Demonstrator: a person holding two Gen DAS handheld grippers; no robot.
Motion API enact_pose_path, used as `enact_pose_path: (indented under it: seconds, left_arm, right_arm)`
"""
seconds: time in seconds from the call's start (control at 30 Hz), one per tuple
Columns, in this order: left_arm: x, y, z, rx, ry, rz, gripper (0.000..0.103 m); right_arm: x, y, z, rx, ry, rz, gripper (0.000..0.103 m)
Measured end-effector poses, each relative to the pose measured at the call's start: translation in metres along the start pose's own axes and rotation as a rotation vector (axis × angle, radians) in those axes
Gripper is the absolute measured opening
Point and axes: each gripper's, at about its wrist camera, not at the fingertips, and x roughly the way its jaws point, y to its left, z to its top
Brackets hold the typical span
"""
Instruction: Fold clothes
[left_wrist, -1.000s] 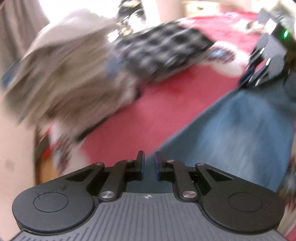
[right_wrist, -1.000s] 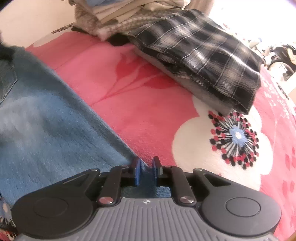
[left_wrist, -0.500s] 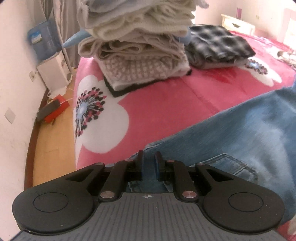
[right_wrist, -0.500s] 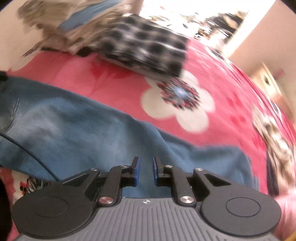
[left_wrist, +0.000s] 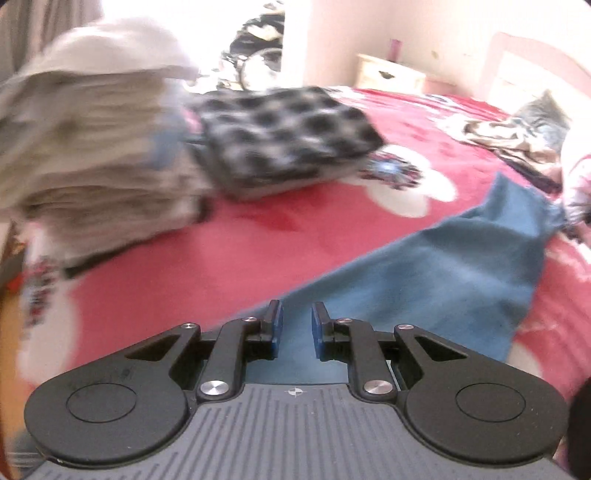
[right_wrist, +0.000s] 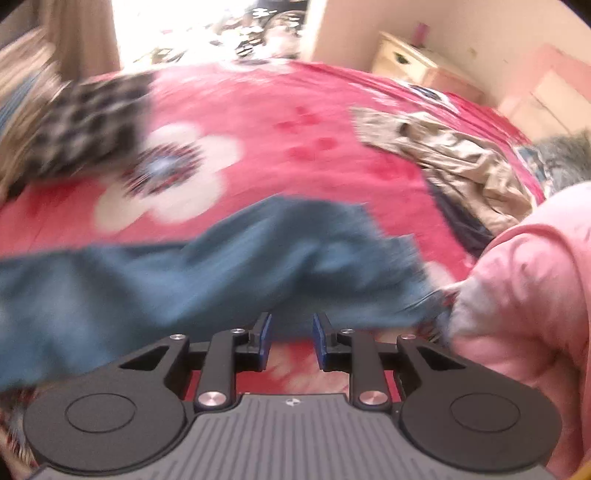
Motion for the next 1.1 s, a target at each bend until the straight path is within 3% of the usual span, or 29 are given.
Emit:
enact_pose_path:
  seconds: [0.1, 0.2, 0.43, 0.53, 0.8, 0.87, 0.9, 1.0, 1.1]
  left_arm:
    - [0.026, -0.042, 0.004, 0.055, 0.036, -0.009, 0.017]
    - [0.045, -0.075, 0.003, 0.125, 0.076, 0.003, 0.017]
    - [0.069, -0.096, -0.002, 0.197, 0.189, 0.064, 0.018]
    - [0.072, -0.094, 0.003, 0.194, 0.224, 0.068, 0.019]
    - [0.079, -0.095, 0.006, 0.194, 0.252, 0.075, 0.02]
    - [0.079, -0.097, 0.006, 0.191, 0.253, 0.084, 0.02]
    - [0.079, -0.098, 0.007, 0.193, 0.255, 0.088, 0.02]
    - [0.08, -0.099, 0.008, 0.194, 0.261, 0.094, 0.02]
    - [0.08, -0.099, 0.009, 0.199, 0.263, 0.098, 0.02]
  right_arm:
    - [0.038, -0.045, 0.027, 0.022, 0.056, 0.056, 0.043]
    - [0.075, -0.079, 0.046, 0.078, 0.137, 0.112, 0.044]
    - [0.147, -0.142, 0.077, 0.261, 0.311, 0.27, 0.053]
    - [0.157, -0.144, 0.084, 0.206, 0.388, 0.342, 0.054]
    - [0.18, -0.114, 0.072, 0.005, 0.474, 0.34, 0.053]
    - [0.182, -0.105, 0.069, -0.033, 0.475, 0.339, 0.047]
    - [0.181, -0.101, 0.068, -0.052, 0.469, 0.34, 0.039]
    - [0.171, -0.093, 0.07, -0.091, 0.443, 0.343, 0.005]
    - [0.153, -0.089, 0.079, -0.111, 0.415, 0.363, 0.001]
